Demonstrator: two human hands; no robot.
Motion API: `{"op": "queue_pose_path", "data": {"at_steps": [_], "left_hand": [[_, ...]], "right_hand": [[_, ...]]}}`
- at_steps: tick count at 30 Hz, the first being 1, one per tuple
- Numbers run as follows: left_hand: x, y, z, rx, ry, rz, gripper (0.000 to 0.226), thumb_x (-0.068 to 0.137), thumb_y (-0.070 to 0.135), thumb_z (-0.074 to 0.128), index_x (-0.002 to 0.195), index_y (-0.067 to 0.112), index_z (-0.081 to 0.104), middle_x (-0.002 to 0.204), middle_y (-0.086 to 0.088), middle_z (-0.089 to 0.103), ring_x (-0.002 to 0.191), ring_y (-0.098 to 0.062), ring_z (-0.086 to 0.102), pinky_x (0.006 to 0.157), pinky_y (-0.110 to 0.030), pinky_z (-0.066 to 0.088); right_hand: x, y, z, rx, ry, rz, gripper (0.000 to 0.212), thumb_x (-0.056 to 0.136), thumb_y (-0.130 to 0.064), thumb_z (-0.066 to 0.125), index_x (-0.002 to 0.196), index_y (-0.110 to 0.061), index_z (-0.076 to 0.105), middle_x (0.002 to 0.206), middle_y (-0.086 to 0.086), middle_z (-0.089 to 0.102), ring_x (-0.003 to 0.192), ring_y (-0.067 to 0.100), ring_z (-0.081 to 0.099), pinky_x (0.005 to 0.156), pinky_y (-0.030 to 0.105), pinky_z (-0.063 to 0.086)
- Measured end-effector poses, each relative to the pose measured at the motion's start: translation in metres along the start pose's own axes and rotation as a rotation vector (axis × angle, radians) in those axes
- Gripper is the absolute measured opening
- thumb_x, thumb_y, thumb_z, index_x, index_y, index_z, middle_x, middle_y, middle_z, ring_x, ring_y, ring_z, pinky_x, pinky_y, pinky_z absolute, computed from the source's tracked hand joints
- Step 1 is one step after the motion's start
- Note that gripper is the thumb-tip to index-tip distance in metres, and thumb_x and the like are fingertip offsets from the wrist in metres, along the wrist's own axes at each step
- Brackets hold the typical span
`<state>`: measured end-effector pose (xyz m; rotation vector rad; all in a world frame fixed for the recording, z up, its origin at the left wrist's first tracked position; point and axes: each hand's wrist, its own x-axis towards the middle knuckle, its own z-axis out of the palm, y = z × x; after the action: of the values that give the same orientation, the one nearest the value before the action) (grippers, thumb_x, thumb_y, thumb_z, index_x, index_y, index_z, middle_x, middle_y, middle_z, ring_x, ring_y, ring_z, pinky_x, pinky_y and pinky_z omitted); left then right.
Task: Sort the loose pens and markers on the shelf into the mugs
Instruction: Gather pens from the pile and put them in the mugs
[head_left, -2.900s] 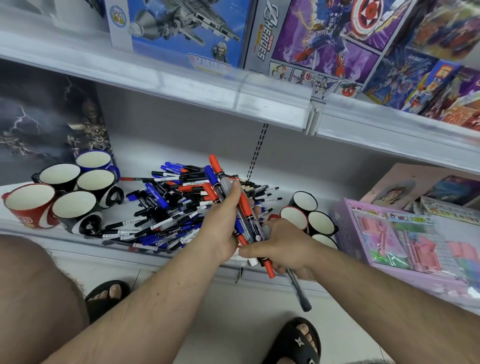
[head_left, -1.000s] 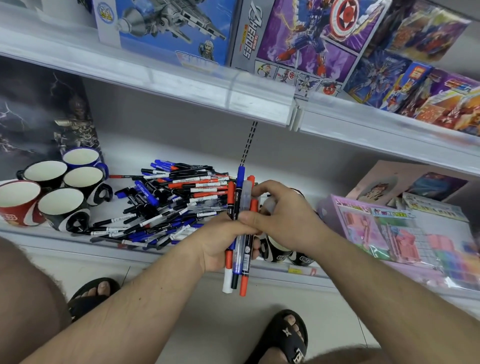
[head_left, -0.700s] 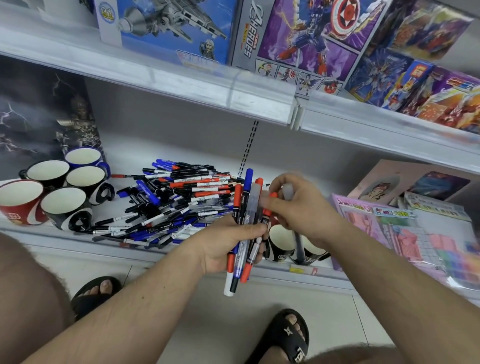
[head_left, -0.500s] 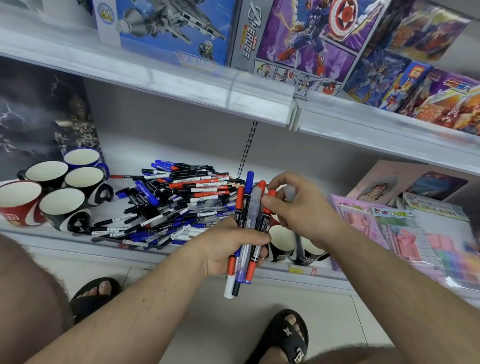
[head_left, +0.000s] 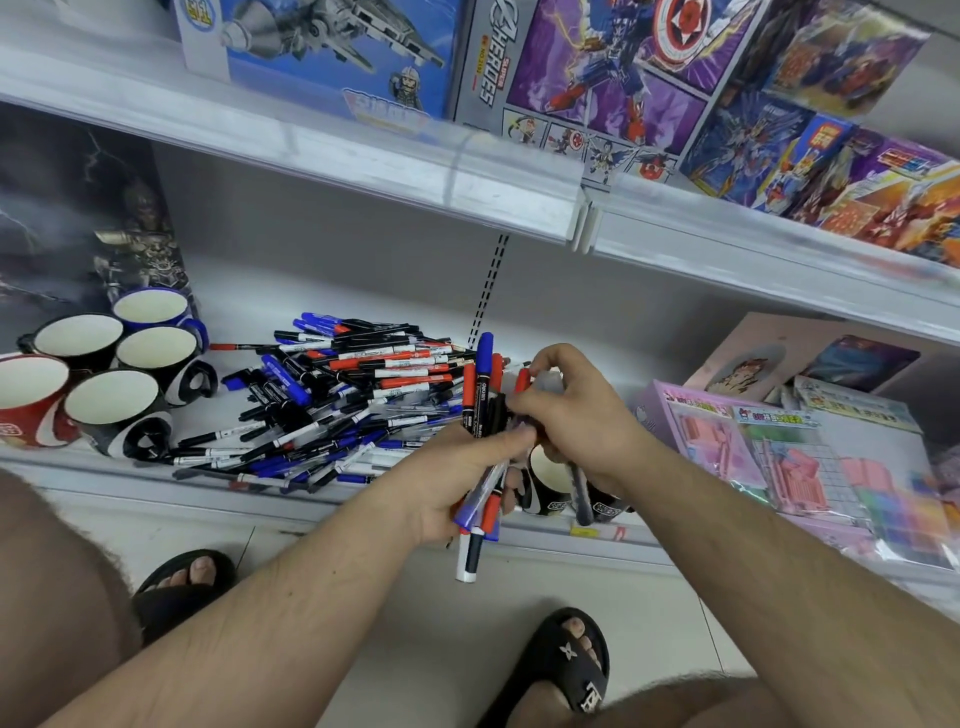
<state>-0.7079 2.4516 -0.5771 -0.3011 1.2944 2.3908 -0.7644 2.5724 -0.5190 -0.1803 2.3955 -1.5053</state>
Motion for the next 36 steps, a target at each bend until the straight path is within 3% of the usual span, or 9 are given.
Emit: {"op": "queue_pose_path", "data": {"at_steps": [4, 8, 12, 14, 17, 23, 29, 32, 36], "left_hand": [[0.001, -0.003, -0.001, -0.008, 0.032, -0.033, 0.026, 0.061, 0.034, 0.079, 0.071, 0.012, 0.069, 0.061, -0.006, 0.057, 0.048, -0.017, 0.053, 0.057, -0.029, 0.046], [0.008, -0.011, 0.006, 0.093, 0.051, 0.048, 0.009, 0.077, 0.018, 0.078, 0.082, 0.012, 0.074, 0.07, -0.005, 0.07, 0.065, -0.02, 0.066, 0.064, -0.03, 0.053], [0.016, -0.014, 0.013, 0.204, 0.049, 0.126, 0.03, 0.073, 0.019, 0.081, 0.101, 0.009, 0.074, 0.099, -0.011, 0.076, 0.1, -0.028, 0.07, 0.095, -0.047, 0.052], [0.021, -0.016, 0.018, 0.304, 0.016, 0.137, 0.016, 0.083, 0.01, 0.075, 0.098, 0.013, 0.072, 0.09, -0.001, 0.076, 0.089, -0.016, 0.072, 0.082, -0.033, 0.056], [0.03, -0.012, 0.024, 0.529, -0.042, 0.17, 0.02, 0.082, 0.003, 0.075, 0.087, 0.021, 0.067, 0.067, 0.012, 0.068, 0.065, -0.004, 0.064, 0.063, -0.022, 0.05], [0.048, -0.012, 0.031, 0.62, -0.046, 0.145, 0.025, 0.074, -0.001, 0.078, 0.087, 0.018, 0.069, 0.079, 0.002, 0.073, 0.079, -0.015, 0.07, 0.078, -0.031, 0.053], [0.056, -0.015, 0.053, 0.559, -0.079, 0.134, 0.022, 0.077, -0.004, 0.078, 0.092, 0.01, 0.07, 0.084, -0.005, 0.072, 0.08, -0.016, 0.069, 0.073, -0.027, 0.054], [0.056, -0.024, 0.059, 0.544, -0.105, 0.125, 0.023, 0.077, -0.004, 0.077, 0.093, 0.011, 0.069, 0.088, -0.007, 0.072, 0.081, -0.015, 0.069, 0.071, -0.023, 0.053], [0.056, -0.037, 0.05, 0.536, -0.114, 0.086, 0.023, 0.077, -0.001, 0.078, 0.09, 0.018, 0.071, 0.086, 0.002, 0.076, 0.079, -0.008, 0.071, 0.072, -0.021, 0.052]], "right_hand": [[0.002, 0.001, 0.001, 0.213, 0.121, 0.061, 0.015, 0.089, 0.0, 0.049, 0.097, -0.012, 0.053, 0.065, 0.011, 0.059, 0.053, 0.02, 0.047, 0.048, 0.028, 0.033], [0.002, 0.003, -0.006, 0.43, 0.172, 0.237, 0.009, 0.097, -0.009, 0.05, 0.092, -0.009, 0.057, 0.059, 0.008, 0.063, 0.054, 0.021, 0.057, 0.059, 0.032, 0.044], [0.003, 0.01, -0.013, 0.721, 0.177, 0.434, 0.018, 0.101, -0.017, 0.049, 0.096, -0.004, 0.061, 0.096, 0.018, 0.074, 0.08, 0.031, 0.067, 0.075, 0.041, 0.055], [0.005, 0.016, -0.018, 0.779, 0.183, 0.503, 0.024, 0.101, -0.019, 0.047, 0.107, -0.002, 0.063, 0.105, 0.019, 0.073, 0.094, 0.036, 0.068, 0.081, 0.048, 0.056], [0.007, 0.023, -0.027, 0.765, 0.183, 0.568, 0.029, 0.103, -0.023, 0.045, 0.095, -0.005, 0.065, 0.096, 0.014, 0.069, 0.089, 0.032, 0.066, 0.068, 0.042, 0.055], [0.001, 0.023, -0.038, 0.779, 0.165, 0.566, 0.036, 0.103, -0.026, 0.044, 0.074, -0.01, 0.059, 0.068, 0.008, 0.062, 0.066, 0.026, 0.063, 0.064, 0.037, 0.053], [-0.004, 0.027, -0.075, -0.015, 0.413, 0.209, 0.016, 0.091, -0.029, 0.067, 0.097, -0.015, 0.068, 0.073, 0.003, 0.061, 0.06, 0.016, 0.052, 0.056, 0.027, 0.044], [-0.012, 0.028, -0.097, -0.143, 0.228, 0.195, 0.014, 0.094, -0.027, 0.065, 0.092, -0.015, 0.072, 0.066, 0.01, 0.058, 0.047, 0.014, 0.044, 0.046, 0.025, 0.037], [-0.018, 0.034, -0.108, -0.405, 0.064, 0.211, 0.022, 0.097, -0.025, 0.061, 0.092, -0.007, 0.071, 0.07, 0.014, 0.064, 0.052, 0.016, 0.056, 0.059, 0.031, 0.049]]}}
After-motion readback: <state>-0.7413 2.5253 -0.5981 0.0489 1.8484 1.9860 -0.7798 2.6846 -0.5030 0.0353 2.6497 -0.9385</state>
